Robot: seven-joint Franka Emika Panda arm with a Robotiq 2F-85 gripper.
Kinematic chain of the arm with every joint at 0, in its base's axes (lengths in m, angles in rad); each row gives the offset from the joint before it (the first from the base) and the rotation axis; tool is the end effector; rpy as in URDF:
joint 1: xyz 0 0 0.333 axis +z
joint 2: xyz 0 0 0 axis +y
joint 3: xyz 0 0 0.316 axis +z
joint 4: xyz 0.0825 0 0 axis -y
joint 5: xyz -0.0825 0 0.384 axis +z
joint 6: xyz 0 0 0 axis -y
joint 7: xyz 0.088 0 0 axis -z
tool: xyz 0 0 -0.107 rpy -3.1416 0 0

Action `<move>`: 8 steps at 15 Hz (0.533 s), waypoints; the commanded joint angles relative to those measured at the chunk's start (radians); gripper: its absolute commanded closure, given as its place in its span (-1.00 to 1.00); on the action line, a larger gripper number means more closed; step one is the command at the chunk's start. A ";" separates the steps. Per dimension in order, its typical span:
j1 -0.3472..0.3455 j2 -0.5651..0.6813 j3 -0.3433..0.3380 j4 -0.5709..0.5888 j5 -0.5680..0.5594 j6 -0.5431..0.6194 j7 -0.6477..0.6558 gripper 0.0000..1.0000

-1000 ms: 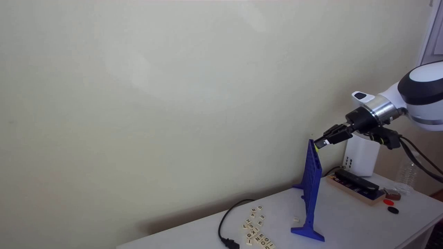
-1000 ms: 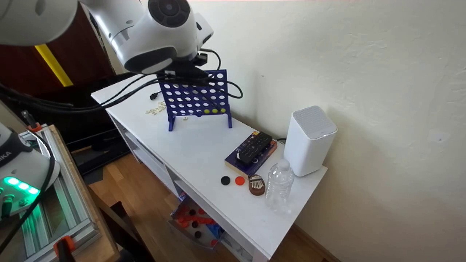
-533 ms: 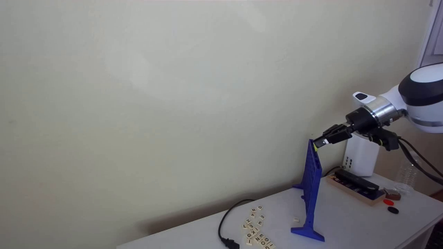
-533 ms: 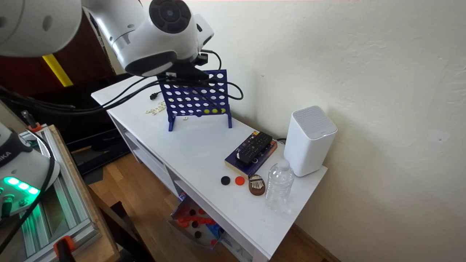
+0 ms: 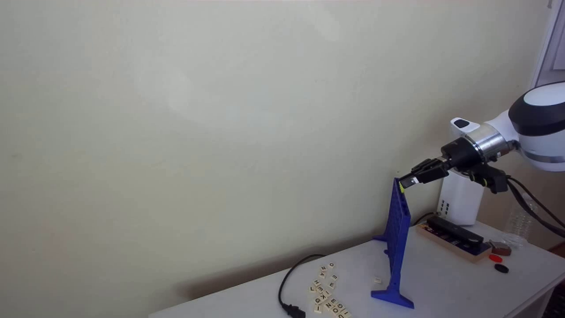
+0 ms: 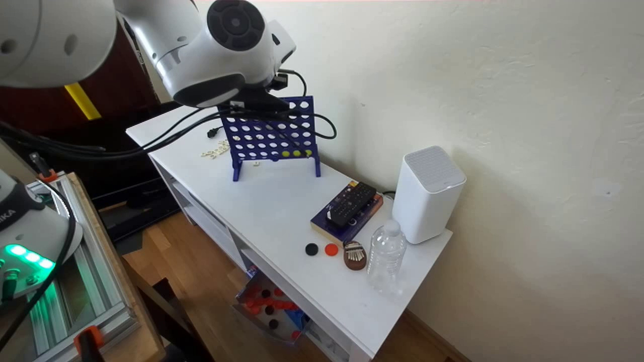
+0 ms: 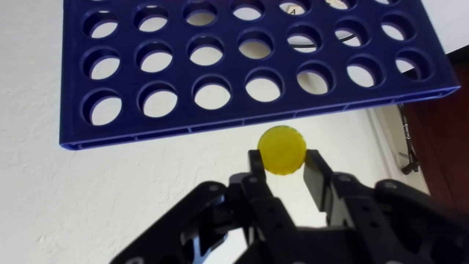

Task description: Put the yellow chip into the connect four game

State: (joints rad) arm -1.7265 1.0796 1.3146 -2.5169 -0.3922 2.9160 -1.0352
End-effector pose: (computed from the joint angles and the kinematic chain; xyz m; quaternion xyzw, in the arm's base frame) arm 0.4714 -0.1099 0.2363 -0.8268 -0.3358 -0.3834 0.2379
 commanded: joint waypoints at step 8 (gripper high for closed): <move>-0.006 0.031 -0.024 0.007 0.008 0.019 -0.035 0.83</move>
State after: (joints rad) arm -1.7290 1.0847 1.2995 -2.5169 -0.3922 2.9192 -1.0371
